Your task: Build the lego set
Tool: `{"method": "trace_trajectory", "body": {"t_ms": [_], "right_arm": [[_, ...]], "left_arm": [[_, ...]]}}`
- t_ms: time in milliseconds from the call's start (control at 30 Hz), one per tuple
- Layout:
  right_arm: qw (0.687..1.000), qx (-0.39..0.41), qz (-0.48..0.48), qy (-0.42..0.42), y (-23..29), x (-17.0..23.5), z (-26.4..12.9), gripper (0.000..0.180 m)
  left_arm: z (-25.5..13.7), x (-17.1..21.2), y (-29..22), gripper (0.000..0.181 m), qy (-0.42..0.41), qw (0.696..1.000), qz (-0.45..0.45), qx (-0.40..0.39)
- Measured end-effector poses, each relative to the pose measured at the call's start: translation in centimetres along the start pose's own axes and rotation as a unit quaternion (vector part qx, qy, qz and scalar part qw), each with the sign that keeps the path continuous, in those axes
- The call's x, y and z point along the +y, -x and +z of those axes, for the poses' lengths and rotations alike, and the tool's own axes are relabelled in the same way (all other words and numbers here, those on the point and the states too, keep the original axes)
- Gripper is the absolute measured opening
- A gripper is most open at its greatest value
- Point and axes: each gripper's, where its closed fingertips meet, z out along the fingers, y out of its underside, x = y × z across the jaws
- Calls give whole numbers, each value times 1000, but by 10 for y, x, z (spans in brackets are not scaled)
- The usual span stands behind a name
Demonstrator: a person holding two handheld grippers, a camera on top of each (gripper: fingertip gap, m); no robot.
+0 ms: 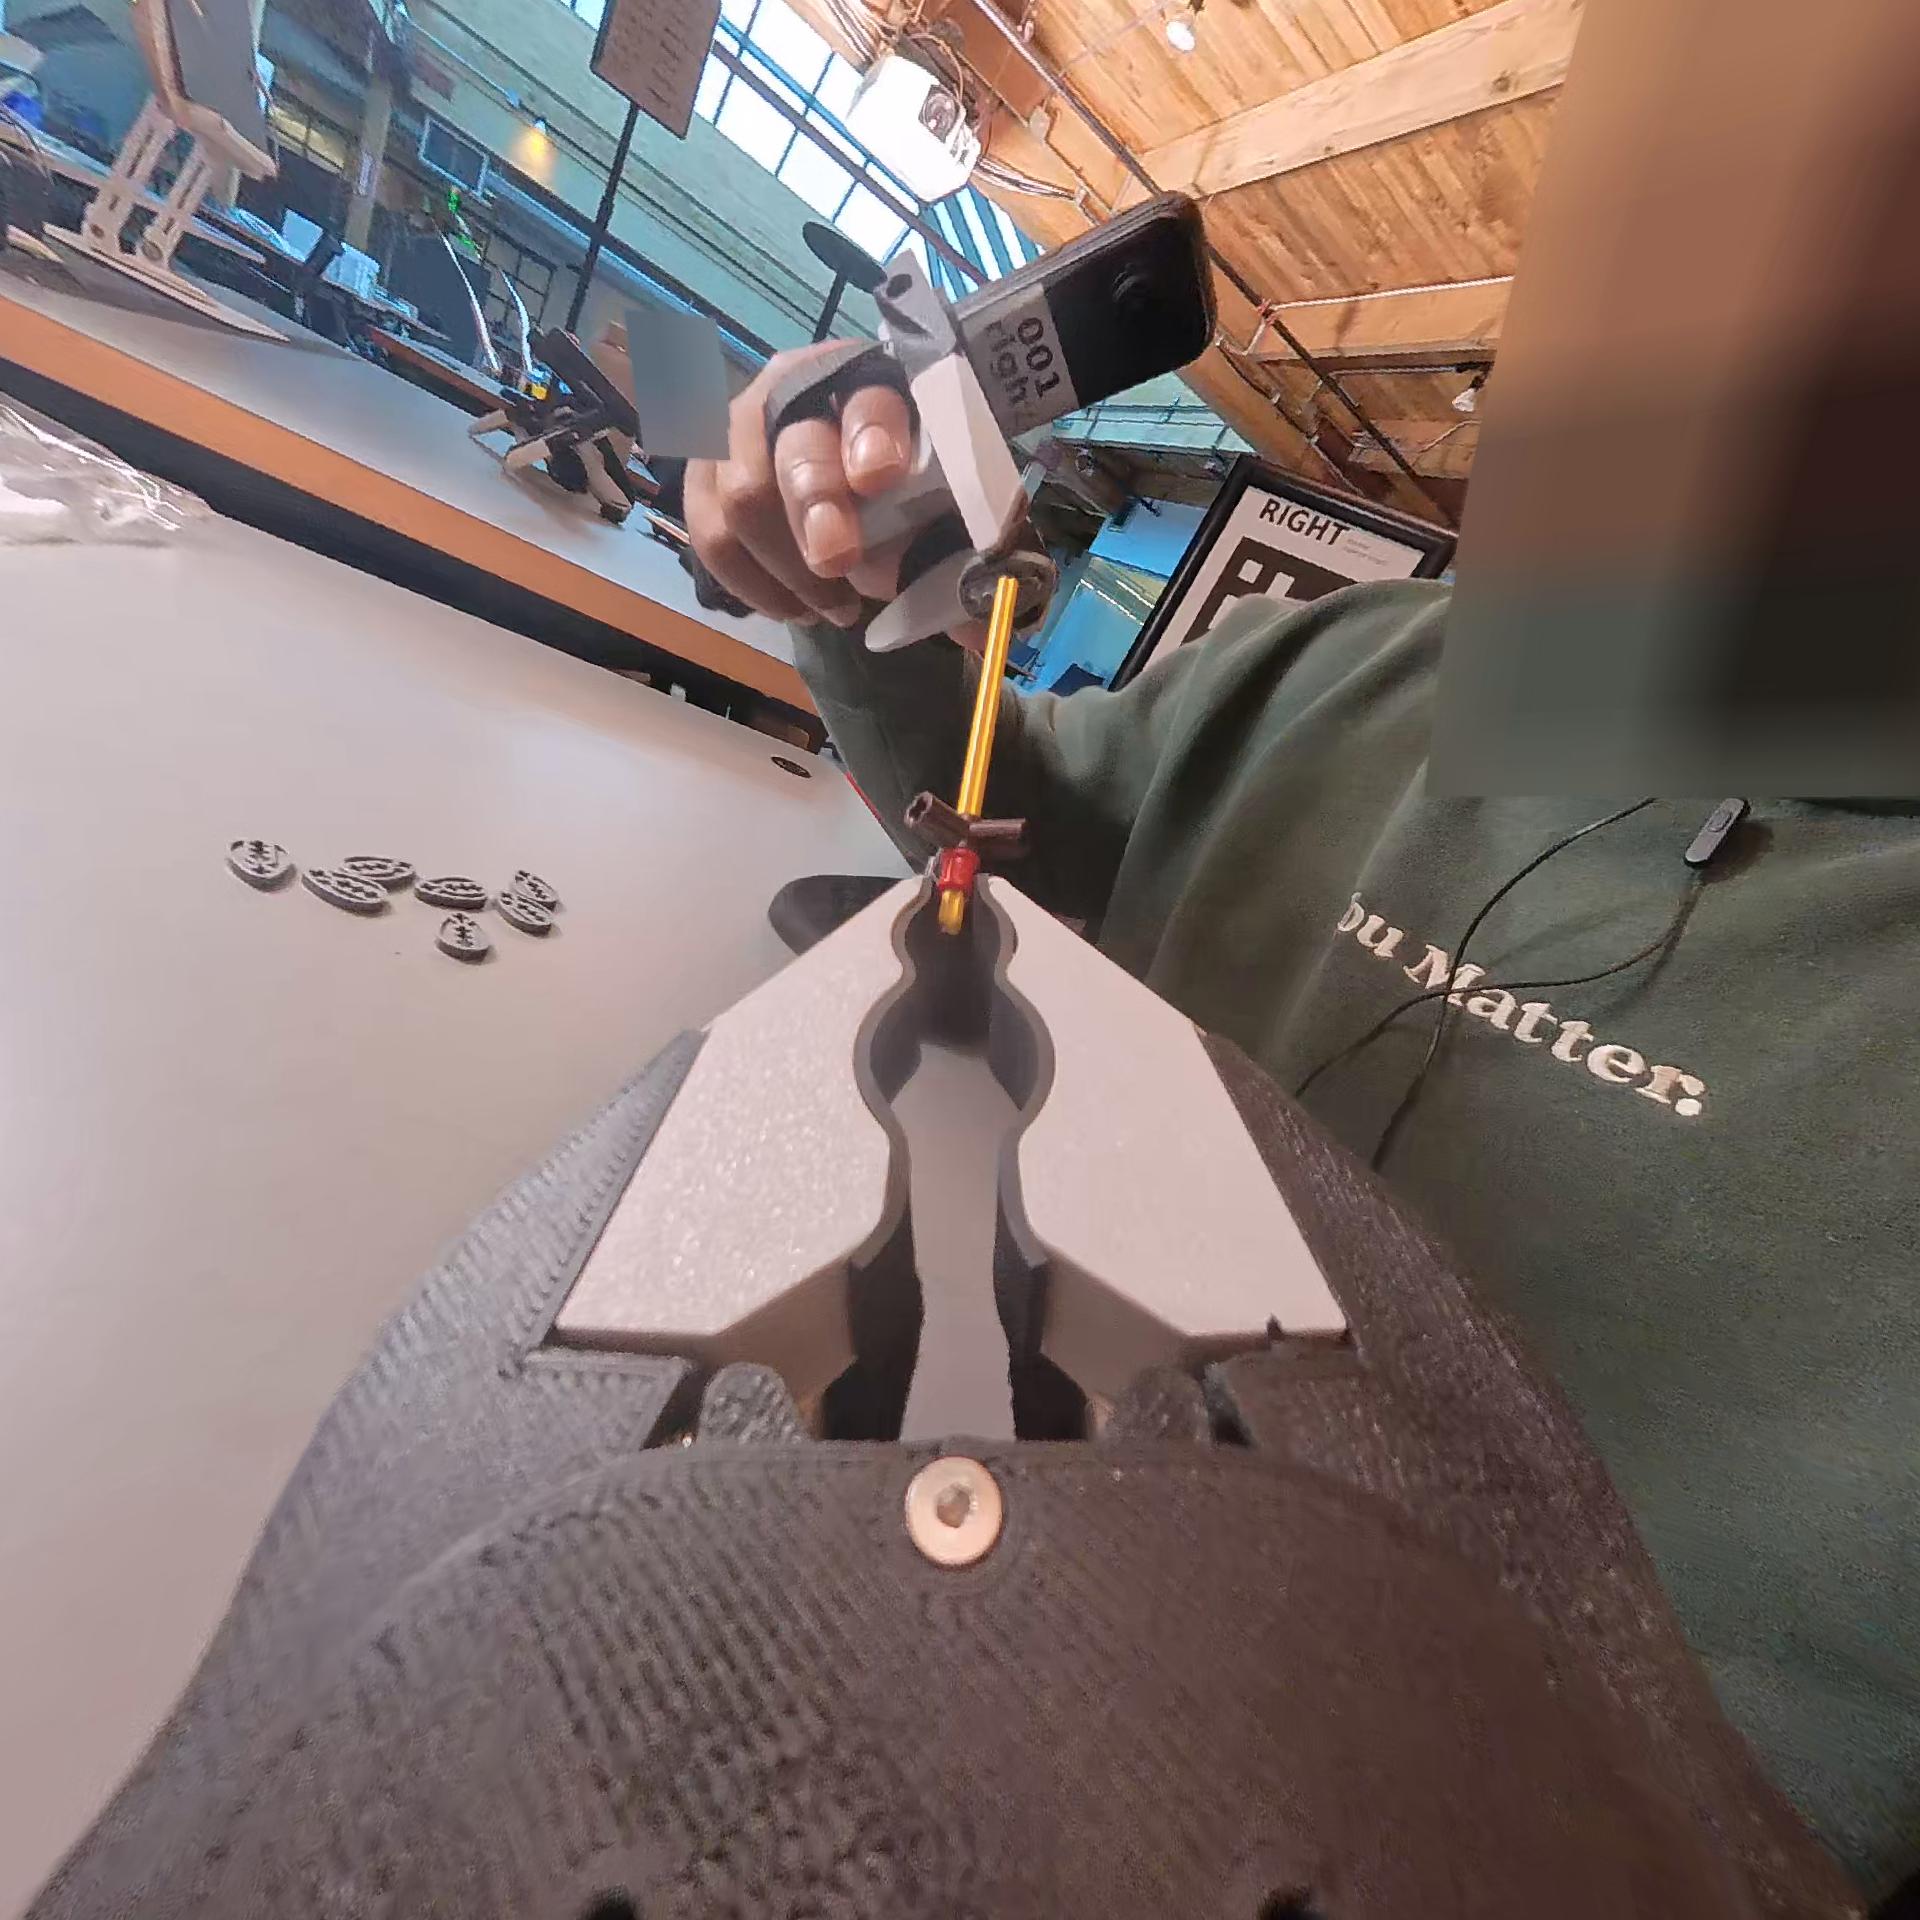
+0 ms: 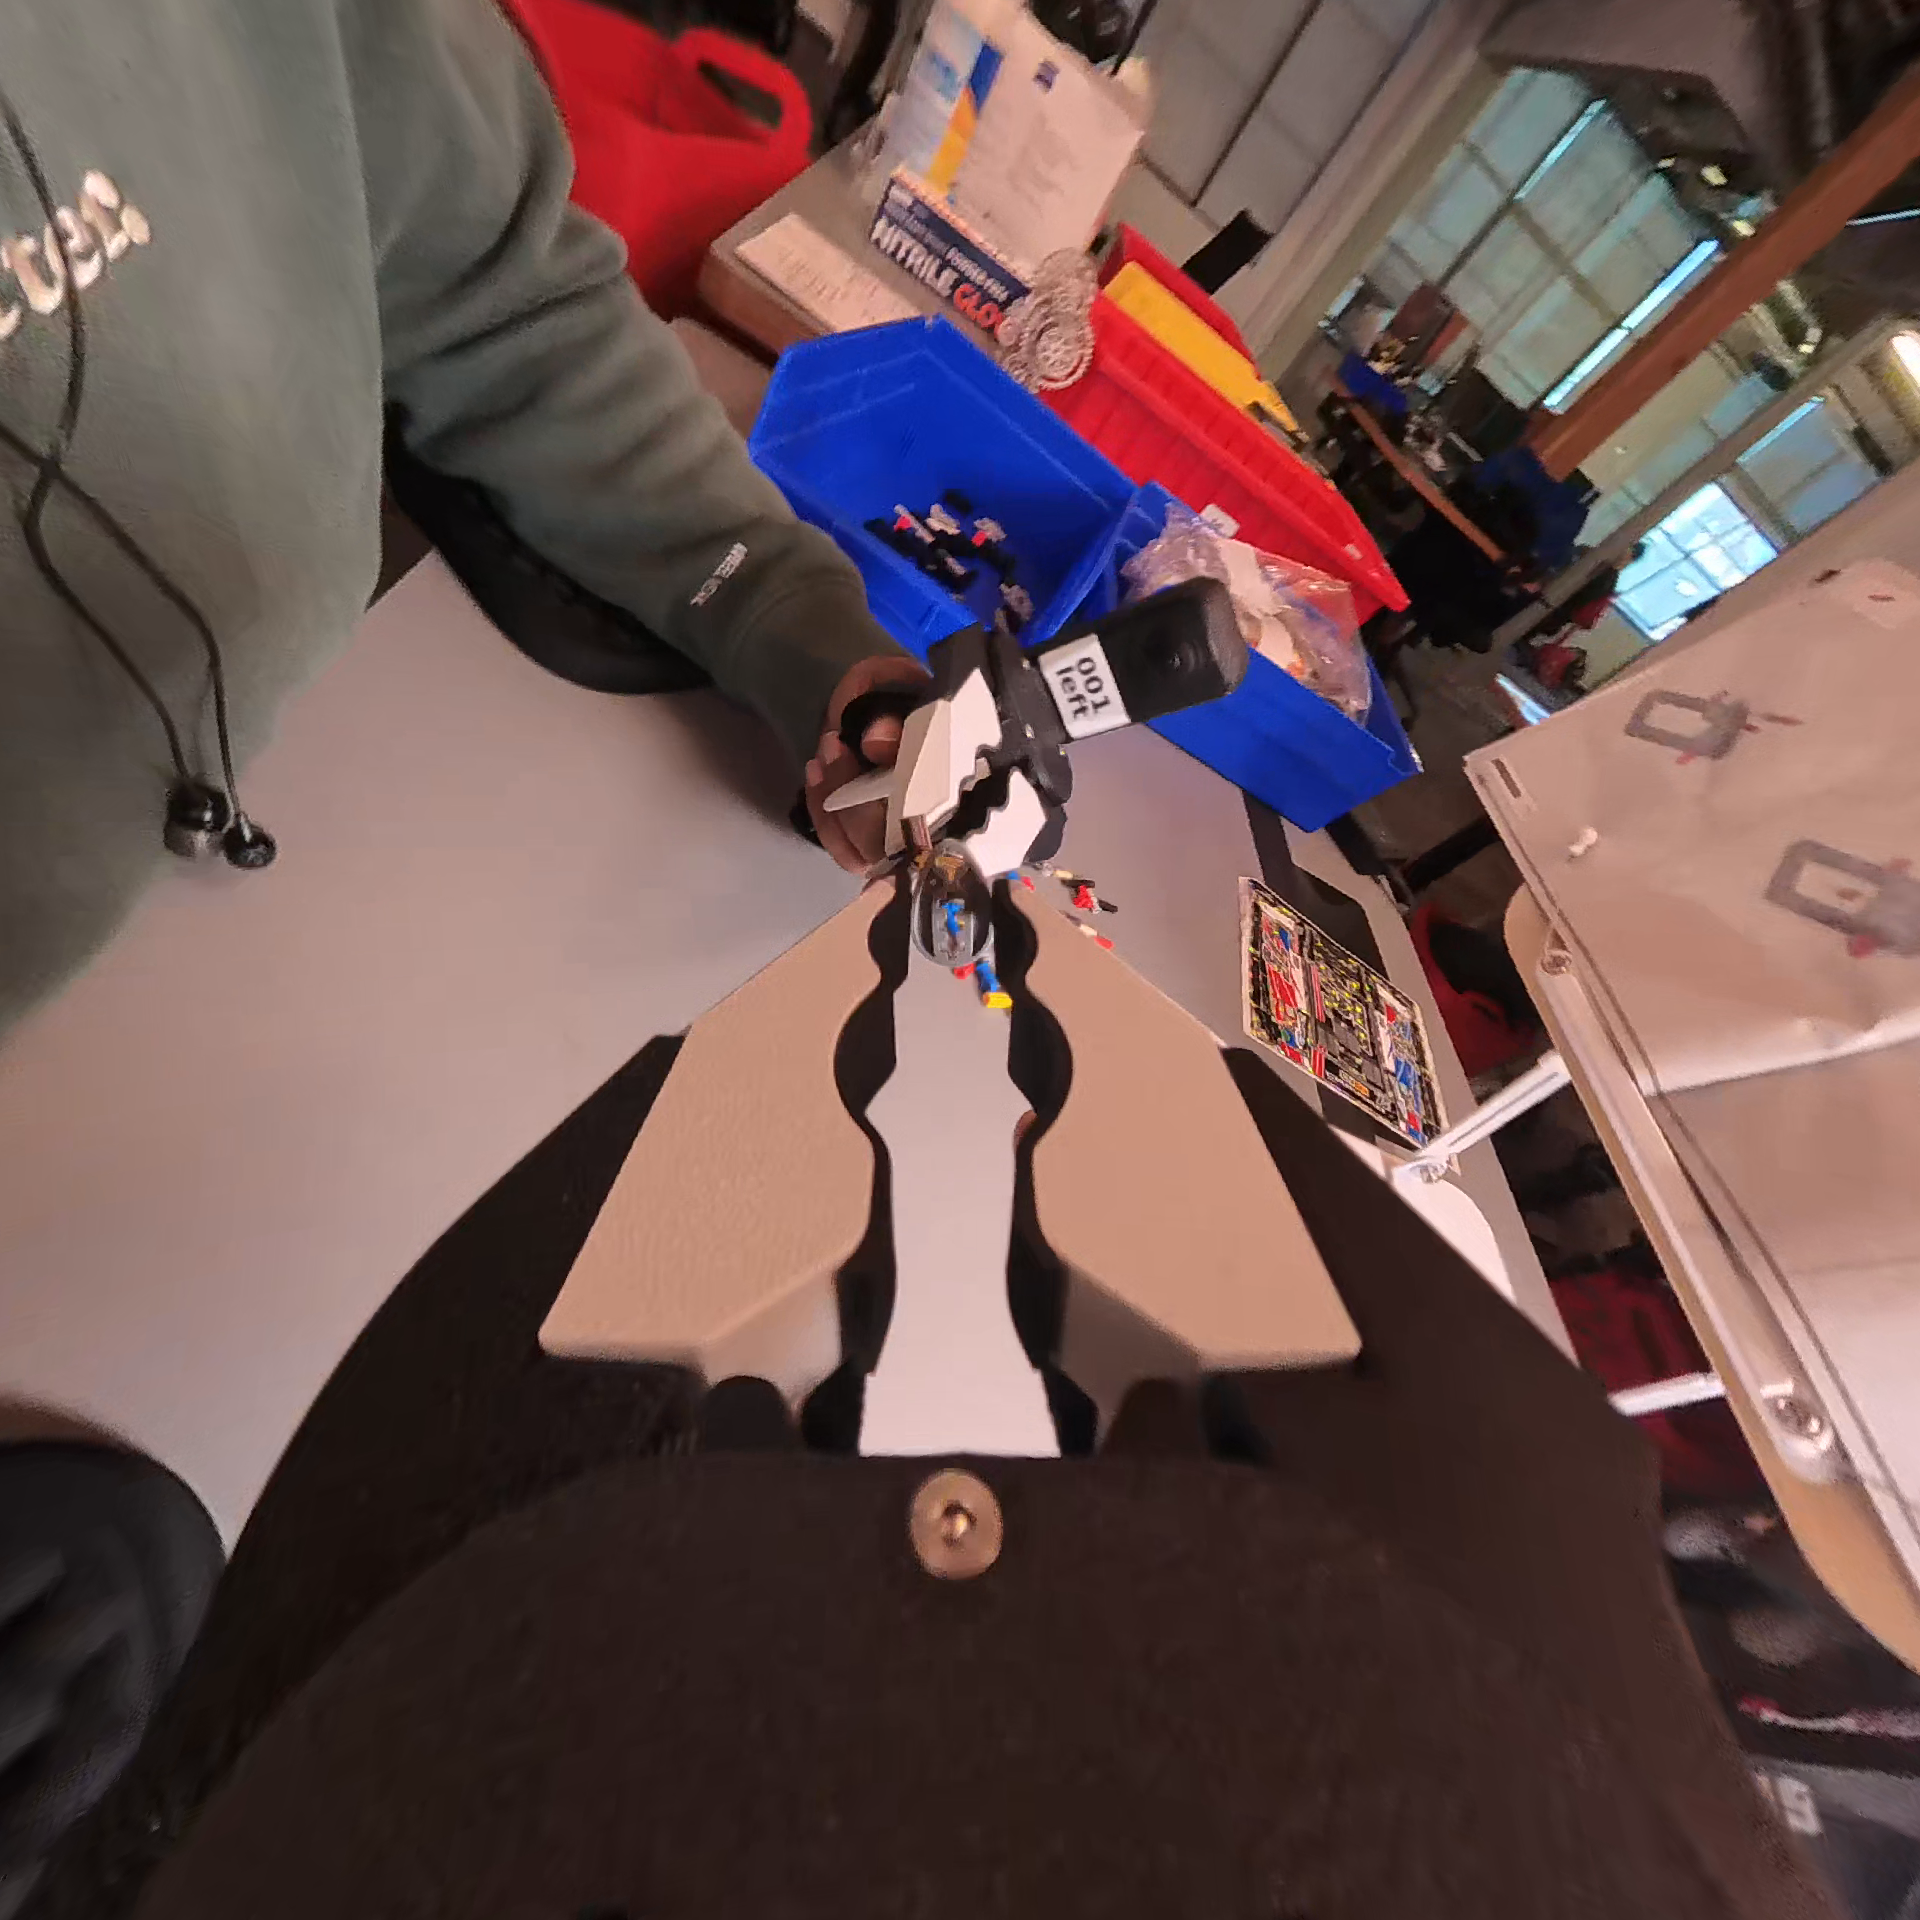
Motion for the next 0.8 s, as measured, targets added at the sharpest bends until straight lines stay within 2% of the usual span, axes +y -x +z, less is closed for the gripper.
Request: {"method": "trace_trajectory", "body": {"t_ms": [267, 800], "right_arm": [[996, -72, -40, 39, 13, -9, 7, 13], [983, -118, -106, 91, 24, -14, 12, 13]], "left_arm": [[1, 6, -9, 4, 22, 999, -11, 28], [4, 16, -18, 4, 49, 997, -23, 60]]}}
